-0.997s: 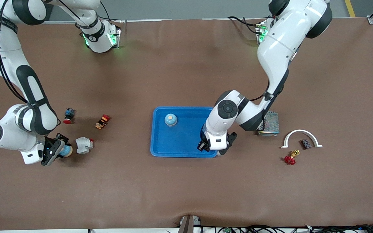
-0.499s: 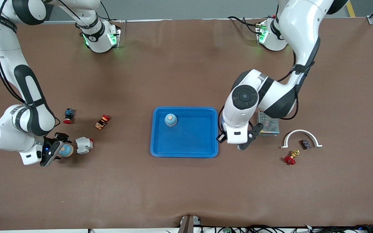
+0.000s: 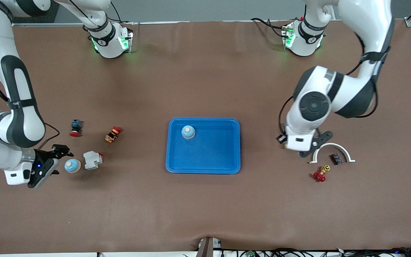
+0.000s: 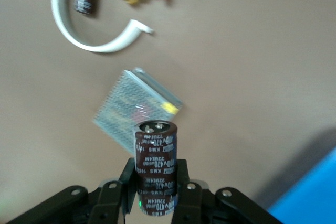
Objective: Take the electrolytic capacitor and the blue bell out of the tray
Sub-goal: 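Place the capacitor by the arc while the right gripper releases the bell, then reach the right gripper to the second bell while the left gripper withdraws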
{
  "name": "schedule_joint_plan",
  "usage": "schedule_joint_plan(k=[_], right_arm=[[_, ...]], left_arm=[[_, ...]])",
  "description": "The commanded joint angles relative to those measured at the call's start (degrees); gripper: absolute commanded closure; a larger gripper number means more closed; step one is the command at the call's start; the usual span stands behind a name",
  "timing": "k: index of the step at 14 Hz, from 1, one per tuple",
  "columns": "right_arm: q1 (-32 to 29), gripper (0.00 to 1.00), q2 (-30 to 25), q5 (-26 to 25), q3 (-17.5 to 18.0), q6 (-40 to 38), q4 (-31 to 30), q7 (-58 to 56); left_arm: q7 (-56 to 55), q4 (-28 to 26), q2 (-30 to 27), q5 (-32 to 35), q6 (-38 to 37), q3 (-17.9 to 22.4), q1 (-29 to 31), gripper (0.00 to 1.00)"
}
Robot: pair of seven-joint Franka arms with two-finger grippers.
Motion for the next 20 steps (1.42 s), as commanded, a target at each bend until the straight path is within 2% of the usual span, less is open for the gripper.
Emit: schedule_joint_plan(k=[1, 5, 8, 11, 13, 18, 19, 20], right_arm=[[3.66, 0.0, -5.5, 0.32, -0.26, -5.07, -1.17, 11.24], [9.46, 0.0, -10.43, 0.23, -0.26, -9.83, -1.17, 26.29], [15.08, 0.0, -12.19, 0.23, -0.26, -10.98, -1.17, 38.76], [20.61, 0.0, -12.81, 0.49, -0.18, -11.16, -1.17, 52.11], [25.7, 0.0, -12.81, 0.5, -0.18, -10.28, -1.17, 63.53], [35.46, 0.0, -11.94, 0.23, -0.26, -4.5, -1.44, 81.04], [37.05, 0.0, -11.06, 0.15, -0.26, -2.39, -1.7, 84.3], [38.81, 0.0, -9.75, 0.15, -0.26, -0.54, -1.79, 87.2]], left_arm=[[6.86, -11.02, -6.63, 1.05, 1.07, -0.36, 6.5, 1.0], [16.01, -16.05, -7.17, 1.84, 2.91, -0.27, 15.21, 1.0], [23.3, -21.84, -6.82, 1.85, 11.24, -0.27, 22.06, 1.0], [30.86, -24.93, -4.1, 1.85, 19.68, -0.27, 28.66, 1.0], [32.9, -26.07, -1.82, 1.85, 24.0, -0.27, 30.35, 1.0], [34.22, -25.73, 4.24, 1.76, 31.82, -0.18, 31.49, 1.0], [34.22, -25.21, 5.13, 1.76, 32.62, -0.18, 31.41, 0.86], [34.22, -24.77, 5.48, 1.76, 32.63, -0.18, 31.32, 0.52]])
